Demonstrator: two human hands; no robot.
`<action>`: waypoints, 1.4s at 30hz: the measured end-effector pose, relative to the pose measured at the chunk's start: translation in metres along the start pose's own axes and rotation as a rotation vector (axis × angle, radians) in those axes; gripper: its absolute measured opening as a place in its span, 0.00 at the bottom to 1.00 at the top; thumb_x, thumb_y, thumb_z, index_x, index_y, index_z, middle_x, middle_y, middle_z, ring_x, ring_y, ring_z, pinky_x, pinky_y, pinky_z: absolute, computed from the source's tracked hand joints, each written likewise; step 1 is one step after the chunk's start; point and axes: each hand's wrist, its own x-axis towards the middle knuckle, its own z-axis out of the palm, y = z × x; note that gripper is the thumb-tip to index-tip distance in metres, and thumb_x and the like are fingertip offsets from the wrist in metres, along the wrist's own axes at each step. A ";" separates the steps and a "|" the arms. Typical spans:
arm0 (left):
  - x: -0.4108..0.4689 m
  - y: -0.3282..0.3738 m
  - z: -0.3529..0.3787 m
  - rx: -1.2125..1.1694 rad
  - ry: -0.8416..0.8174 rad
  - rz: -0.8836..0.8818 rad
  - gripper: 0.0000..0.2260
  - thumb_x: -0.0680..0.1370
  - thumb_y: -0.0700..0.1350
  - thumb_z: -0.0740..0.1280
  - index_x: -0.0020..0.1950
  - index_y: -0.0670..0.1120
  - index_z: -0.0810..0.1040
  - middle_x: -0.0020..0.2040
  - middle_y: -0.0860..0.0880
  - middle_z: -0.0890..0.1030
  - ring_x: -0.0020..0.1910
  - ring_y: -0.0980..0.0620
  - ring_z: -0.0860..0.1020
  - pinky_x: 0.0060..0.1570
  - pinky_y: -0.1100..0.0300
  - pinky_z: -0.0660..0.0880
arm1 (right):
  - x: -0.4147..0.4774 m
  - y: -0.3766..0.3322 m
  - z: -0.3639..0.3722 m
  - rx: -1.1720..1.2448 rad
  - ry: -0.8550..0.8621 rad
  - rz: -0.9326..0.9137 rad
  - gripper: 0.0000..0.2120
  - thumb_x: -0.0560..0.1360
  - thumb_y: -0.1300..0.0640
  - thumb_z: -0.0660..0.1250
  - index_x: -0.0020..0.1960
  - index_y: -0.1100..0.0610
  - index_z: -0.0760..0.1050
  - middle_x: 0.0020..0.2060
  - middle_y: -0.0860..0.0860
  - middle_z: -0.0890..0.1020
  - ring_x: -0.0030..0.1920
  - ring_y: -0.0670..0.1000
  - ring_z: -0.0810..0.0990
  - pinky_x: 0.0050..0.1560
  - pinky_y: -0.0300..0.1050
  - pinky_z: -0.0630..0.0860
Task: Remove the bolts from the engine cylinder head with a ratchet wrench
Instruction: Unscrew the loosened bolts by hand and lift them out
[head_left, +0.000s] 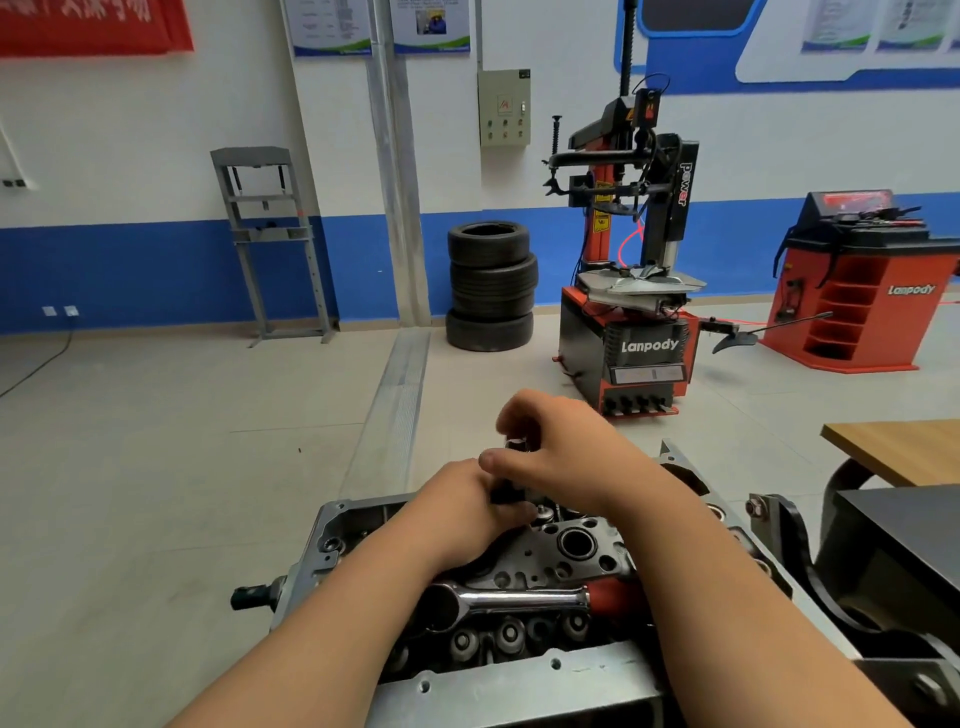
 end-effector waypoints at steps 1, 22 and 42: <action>0.001 0.000 0.000 -0.008 0.004 -0.006 0.08 0.76 0.53 0.68 0.51 0.52 0.80 0.43 0.53 0.81 0.42 0.56 0.78 0.40 0.63 0.73 | 0.000 0.001 0.000 -0.053 0.035 0.025 0.12 0.67 0.43 0.72 0.43 0.48 0.73 0.38 0.42 0.77 0.39 0.40 0.76 0.36 0.37 0.70; -0.004 -0.003 -0.004 -0.287 0.048 0.004 0.02 0.73 0.49 0.72 0.44 0.54 0.80 0.39 0.55 0.82 0.38 0.61 0.79 0.35 0.69 0.73 | -0.001 -0.001 -0.006 0.055 -0.042 -0.046 0.05 0.70 0.54 0.70 0.42 0.45 0.76 0.37 0.41 0.80 0.38 0.38 0.77 0.36 0.31 0.69; -0.001 -0.002 -0.003 -0.263 0.086 0.009 0.04 0.72 0.48 0.73 0.43 0.55 0.79 0.34 0.60 0.81 0.34 0.64 0.78 0.33 0.71 0.71 | 0.001 -0.002 0.000 0.095 0.006 -0.034 0.09 0.70 0.51 0.67 0.50 0.46 0.74 0.44 0.40 0.78 0.44 0.38 0.76 0.40 0.32 0.70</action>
